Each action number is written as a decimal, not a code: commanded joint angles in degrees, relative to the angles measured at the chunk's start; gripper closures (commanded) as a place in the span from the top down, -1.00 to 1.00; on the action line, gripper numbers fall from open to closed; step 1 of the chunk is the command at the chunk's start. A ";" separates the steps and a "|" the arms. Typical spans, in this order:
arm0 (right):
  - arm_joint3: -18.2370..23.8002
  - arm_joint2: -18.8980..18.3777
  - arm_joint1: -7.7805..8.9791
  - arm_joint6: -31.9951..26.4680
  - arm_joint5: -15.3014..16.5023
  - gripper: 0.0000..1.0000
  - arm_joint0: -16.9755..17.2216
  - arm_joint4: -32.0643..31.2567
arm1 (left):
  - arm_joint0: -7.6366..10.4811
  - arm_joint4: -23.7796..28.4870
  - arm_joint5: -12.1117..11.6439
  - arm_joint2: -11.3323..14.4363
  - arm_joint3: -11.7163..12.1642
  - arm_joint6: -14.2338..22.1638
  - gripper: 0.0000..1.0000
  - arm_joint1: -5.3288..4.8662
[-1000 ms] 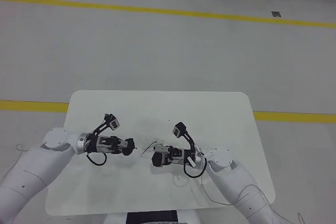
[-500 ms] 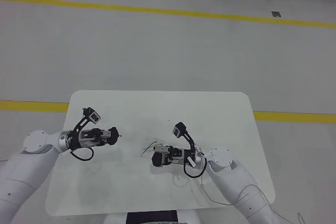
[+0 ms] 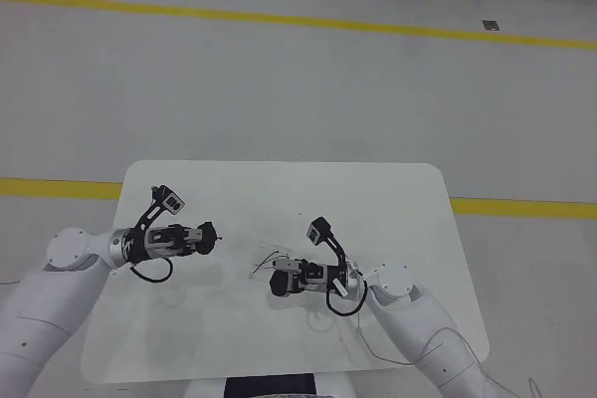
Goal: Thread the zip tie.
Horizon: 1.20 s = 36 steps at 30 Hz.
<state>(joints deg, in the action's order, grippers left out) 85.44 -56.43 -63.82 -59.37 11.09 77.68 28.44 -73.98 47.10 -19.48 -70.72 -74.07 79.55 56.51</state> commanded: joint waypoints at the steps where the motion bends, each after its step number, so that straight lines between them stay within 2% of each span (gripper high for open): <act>1: 0.00 0.00 0.00 0.00 0.00 1.00 0.00 0.00 | -0.14 -1.40 0.00 -0.18 -0.54 -2.69 -1.00 0.13; 2: 0.00 0.00 0.00 0.00 0.00 1.00 0.00 0.00 | -0.30 -2.95 0.00 -0.36 -0.45 -4.13 -1.00 0.22; 5: 0.00 0.00 0.00 0.00 0.00 1.00 0.00 0.00 | -0.81 -3.08 0.00 -1.20 -0.67 -4.32 -1.00 0.65; 12: 0.00 0.00 0.00 0.00 0.00 1.00 0.00 0.00 | -0.89 -2.08 0.00 -4.19 1.22 -0.53 -1.00 2.28; 28: 0.00 0.00 0.00 0.00 0.00 1.00 0.00 0.00 | -0.89 -2.08 0.00 -4.19 1.22 -0.53 -1.00 2.28; 29: 0.74 -0.01 0.08 1.42 -0.45 1.00 -0.05 -2.27 | -0.89 -2.08 0.00 -4.19 1.22 -0.53 -1.00 2.28; 32: 4.41 -0.05 0.55 4.77 -4.89 1.00 -0.28 -10.70 | -0.89 -2.08 0.00 -4.19 1.22 -0.53 -1.00 2.28; 36: 12.73 0.38 1.39 9.56 -18.71 1.00 -0.22 -24.89 | -0.89 -2.08 0.00 -4.19 1.22 -0.53 -1.00 2.28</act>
<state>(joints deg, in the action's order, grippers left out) 95.31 -56.30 -62.63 -50.89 -2.70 77.36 8.45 -74.87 45.02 -19.48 -74.92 -72.85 79.01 58.79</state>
